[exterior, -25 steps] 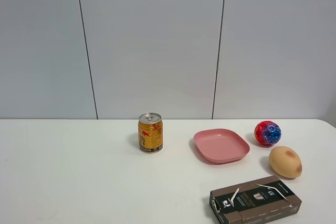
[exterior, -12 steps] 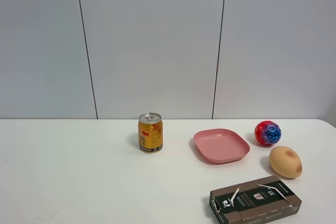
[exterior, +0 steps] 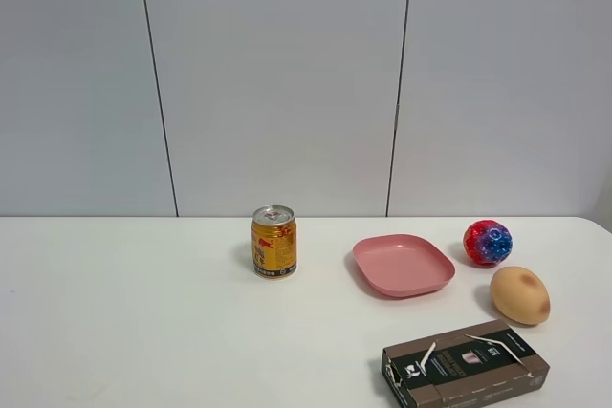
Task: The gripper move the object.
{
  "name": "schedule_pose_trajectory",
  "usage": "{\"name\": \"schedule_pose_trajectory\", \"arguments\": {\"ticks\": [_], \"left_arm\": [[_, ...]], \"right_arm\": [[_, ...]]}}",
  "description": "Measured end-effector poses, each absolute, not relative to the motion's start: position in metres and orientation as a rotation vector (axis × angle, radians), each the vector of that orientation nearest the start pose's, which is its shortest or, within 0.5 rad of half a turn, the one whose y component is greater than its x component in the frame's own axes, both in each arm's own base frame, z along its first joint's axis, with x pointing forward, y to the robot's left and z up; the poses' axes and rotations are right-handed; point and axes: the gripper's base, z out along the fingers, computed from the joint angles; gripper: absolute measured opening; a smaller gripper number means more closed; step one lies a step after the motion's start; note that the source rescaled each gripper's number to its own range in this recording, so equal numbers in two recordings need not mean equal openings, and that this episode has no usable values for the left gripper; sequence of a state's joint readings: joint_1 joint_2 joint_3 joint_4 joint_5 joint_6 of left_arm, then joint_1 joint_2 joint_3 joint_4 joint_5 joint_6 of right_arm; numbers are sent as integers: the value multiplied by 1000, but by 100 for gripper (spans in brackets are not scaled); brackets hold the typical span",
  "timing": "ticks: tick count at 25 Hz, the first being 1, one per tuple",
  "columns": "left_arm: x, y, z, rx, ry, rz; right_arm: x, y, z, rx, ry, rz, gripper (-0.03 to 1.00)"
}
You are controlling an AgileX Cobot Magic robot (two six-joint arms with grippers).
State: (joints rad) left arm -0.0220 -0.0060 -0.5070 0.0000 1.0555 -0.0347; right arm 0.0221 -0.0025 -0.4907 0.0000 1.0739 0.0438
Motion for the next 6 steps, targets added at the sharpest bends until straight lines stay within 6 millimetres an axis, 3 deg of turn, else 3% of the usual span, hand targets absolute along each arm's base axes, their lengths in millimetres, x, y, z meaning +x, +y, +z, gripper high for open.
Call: {"name": "schedule_pose_trajectory", "arguments": {"ticks": [6], "left_arm": [[-6,0,280,-13,2026,-36]], "right_arm": [[-5,0,274,22,2064,41,60]]}}
